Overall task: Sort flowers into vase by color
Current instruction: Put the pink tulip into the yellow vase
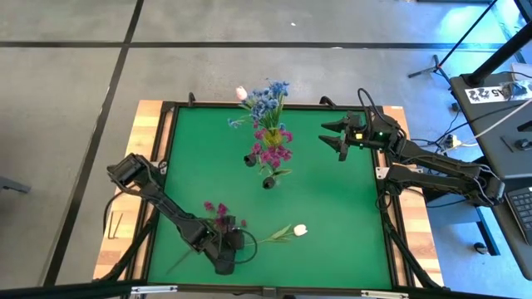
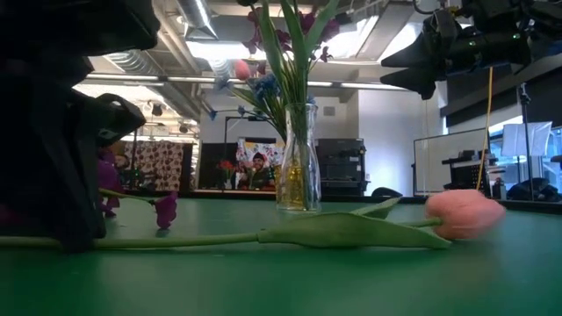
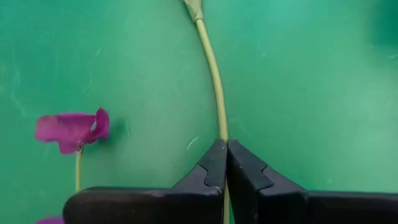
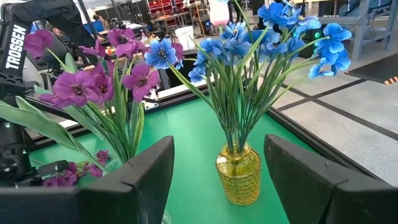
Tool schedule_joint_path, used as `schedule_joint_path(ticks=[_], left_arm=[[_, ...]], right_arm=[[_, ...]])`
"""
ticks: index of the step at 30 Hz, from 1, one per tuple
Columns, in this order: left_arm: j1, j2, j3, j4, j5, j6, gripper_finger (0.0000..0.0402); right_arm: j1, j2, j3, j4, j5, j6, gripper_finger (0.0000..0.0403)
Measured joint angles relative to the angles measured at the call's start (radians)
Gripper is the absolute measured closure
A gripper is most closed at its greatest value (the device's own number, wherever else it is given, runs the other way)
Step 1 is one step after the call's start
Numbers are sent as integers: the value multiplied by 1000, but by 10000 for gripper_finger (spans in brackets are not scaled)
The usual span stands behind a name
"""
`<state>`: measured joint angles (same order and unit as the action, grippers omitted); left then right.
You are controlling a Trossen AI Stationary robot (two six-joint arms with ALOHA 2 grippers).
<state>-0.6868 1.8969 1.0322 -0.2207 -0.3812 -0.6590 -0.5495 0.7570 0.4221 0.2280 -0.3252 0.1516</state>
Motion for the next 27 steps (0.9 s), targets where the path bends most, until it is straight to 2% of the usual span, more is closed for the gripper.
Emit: schedule_joint_path(ticks=[4, 11, 18, 27], left_arm=[[8, 0, 40, -5, 3, 30, 401], [31, 0, 153, -129, -4, 69, 401], [44, 0, 271, -340, -78, 92, 401], [72, 0, 332, -528, -167, 88, 401]], right_arm=[[0, 0, 0, 0, 0, 0, 155], [0, 0, 0, 1, 0, 0, 155], [0, 0, 0, 1, 0, 0, 155], [0, 0, 0, -6, 0, 0, 155]])
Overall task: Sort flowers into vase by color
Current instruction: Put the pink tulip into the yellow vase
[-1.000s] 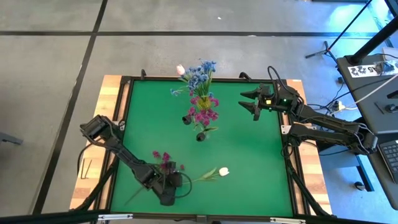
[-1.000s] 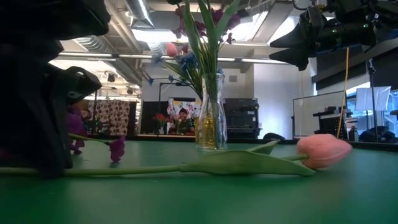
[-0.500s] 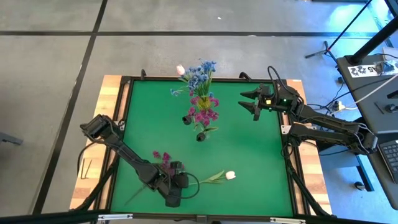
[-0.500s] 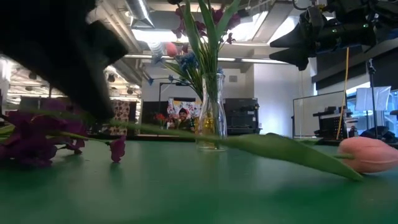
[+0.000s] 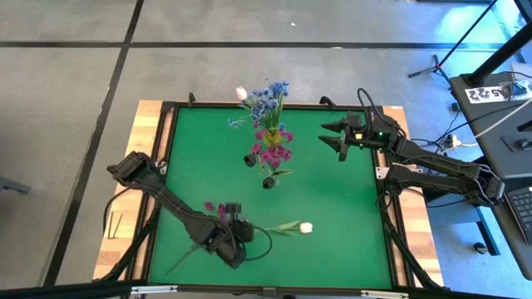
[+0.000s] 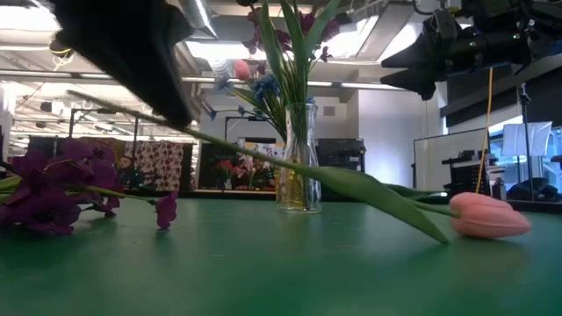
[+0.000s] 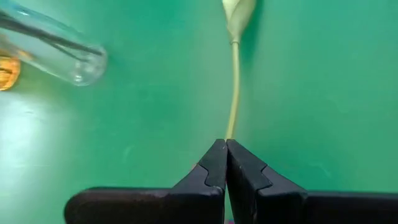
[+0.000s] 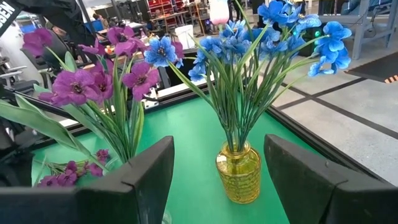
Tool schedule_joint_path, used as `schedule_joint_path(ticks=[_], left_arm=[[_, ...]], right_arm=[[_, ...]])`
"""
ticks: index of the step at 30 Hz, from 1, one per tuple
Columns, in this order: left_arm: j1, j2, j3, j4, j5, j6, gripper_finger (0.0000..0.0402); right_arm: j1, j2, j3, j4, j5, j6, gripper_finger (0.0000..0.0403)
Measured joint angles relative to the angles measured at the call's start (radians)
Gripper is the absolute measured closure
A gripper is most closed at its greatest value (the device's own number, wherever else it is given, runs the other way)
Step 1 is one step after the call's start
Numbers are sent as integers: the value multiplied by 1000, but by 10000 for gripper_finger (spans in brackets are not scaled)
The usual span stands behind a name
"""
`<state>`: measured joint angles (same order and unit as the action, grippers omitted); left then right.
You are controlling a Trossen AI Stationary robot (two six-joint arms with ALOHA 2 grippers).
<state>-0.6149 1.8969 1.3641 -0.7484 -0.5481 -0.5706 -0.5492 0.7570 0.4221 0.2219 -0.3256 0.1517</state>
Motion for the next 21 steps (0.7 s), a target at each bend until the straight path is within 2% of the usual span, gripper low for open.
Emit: schedule_joint_path(ticks=[7, 13, 15, 18, 21], left_arm=[[35, -1, 34, -87, -59, 2, 401], [68, -2, 45, -90, -77, 24, 401], [75, -6, 45, -92, -77, 24, 401], [85, -13, 45, -55, -41, 54, 402], [87, -11, 45, 53, 56, 127, 401]], right_arm=[[0, 0, 0, -14, -4, 0, 155], [11, -3, 0, 13, -154, 19, 155], [34, -16, 0, 19, -165, 30, 155], [81, -42, 0, 20, -164, 30, 155], [132, -51, 0, 19, -133, 24, 155]])
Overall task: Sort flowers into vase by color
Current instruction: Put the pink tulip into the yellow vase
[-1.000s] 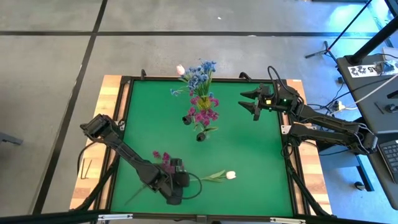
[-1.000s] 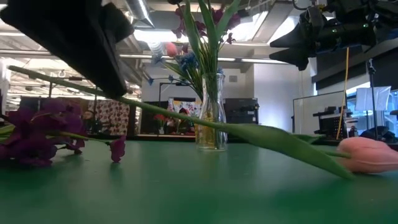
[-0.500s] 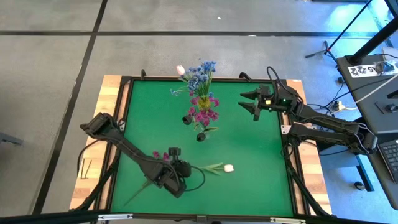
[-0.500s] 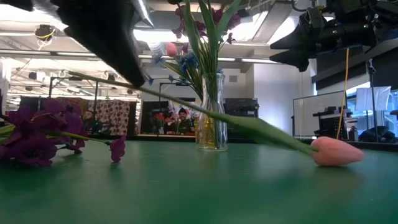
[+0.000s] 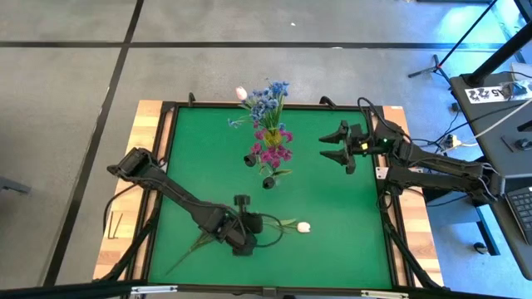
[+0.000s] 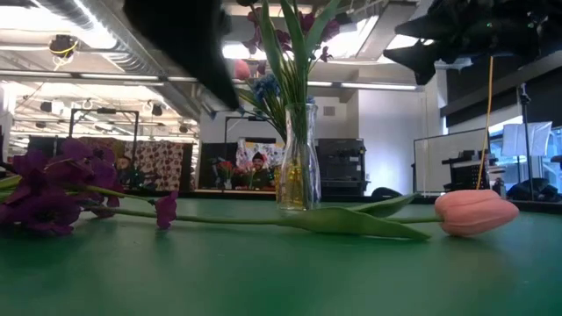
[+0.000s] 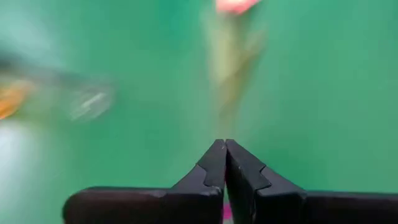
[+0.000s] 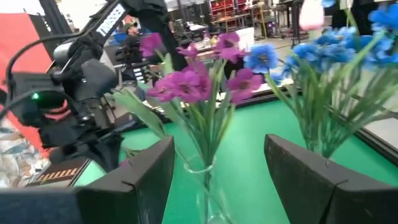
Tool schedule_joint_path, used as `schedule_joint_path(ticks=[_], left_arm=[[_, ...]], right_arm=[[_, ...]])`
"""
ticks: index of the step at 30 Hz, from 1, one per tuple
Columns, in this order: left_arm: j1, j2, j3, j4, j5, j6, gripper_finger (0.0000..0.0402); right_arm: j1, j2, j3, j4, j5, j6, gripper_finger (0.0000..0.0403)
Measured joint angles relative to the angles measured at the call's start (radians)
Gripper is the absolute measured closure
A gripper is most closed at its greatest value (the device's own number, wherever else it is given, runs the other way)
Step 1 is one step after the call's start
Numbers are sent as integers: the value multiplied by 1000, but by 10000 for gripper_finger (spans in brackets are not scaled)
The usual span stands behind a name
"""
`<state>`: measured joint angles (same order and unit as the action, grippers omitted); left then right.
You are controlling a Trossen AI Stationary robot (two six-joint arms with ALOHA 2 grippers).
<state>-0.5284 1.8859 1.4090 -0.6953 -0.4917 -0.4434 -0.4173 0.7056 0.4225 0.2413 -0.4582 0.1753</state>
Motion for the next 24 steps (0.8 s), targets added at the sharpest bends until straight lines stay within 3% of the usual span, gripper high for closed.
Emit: schedule_joint_path(ticks=[4, 14, 24], left_arm=[[6, 20, 0, 170, 161, 103, 388], [64, 125, -1, 193, 246, 140, 328], [154, 132, -1, 196, 282, 189, 284]], right_arm=[[47, 0, 0, -5, 55, -22, 155], [116, 2, 0, -6, 108, -24, 155], [118, 4, 0, -7, 109, -17, 155]])
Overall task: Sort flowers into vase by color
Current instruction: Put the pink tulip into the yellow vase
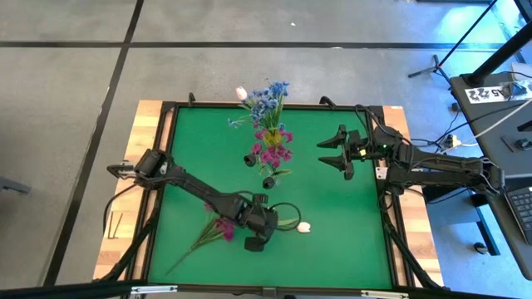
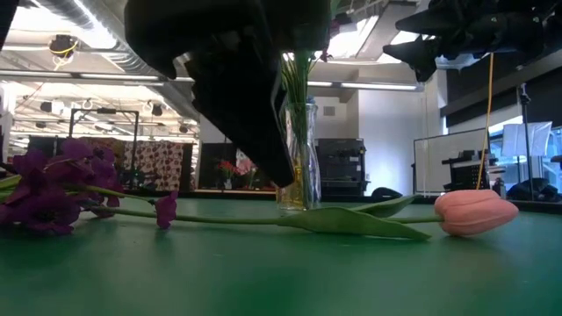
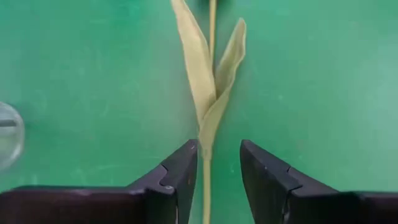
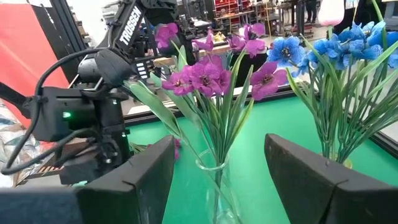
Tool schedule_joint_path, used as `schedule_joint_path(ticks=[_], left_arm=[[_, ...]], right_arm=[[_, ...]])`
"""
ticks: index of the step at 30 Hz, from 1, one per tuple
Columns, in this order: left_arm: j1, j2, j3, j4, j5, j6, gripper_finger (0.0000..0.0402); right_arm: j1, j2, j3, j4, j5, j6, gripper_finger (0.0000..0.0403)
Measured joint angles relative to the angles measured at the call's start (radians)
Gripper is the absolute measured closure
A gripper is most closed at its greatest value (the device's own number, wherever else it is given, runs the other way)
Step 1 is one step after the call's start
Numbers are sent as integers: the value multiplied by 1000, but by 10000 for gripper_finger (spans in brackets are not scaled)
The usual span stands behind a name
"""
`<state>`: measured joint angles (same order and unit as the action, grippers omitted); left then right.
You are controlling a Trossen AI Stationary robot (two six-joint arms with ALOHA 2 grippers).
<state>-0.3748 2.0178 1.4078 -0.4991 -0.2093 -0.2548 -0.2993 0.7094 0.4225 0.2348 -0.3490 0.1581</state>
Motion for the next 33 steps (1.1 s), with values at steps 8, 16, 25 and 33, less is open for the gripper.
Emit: schedule_joint_path(ticks=[8, 16, 25, 33], left_arm=[[24, 24, 0, 24, 48, 3, 268], [27, 90, 2, 46, 52, -2, 251], [26, 95, 2, 43, -11, -50, 301], [26, 85, 0, 35, -74, -50, 392]], right_arm=[[0, 0, 0, -5, 1, 4, 155], [-1, 0, 0, -11, 4, 19, 155], [-1, 0, 0, -22, 32, 21, 155], [-1, 0, 0, -19, 31, 21, 155]])
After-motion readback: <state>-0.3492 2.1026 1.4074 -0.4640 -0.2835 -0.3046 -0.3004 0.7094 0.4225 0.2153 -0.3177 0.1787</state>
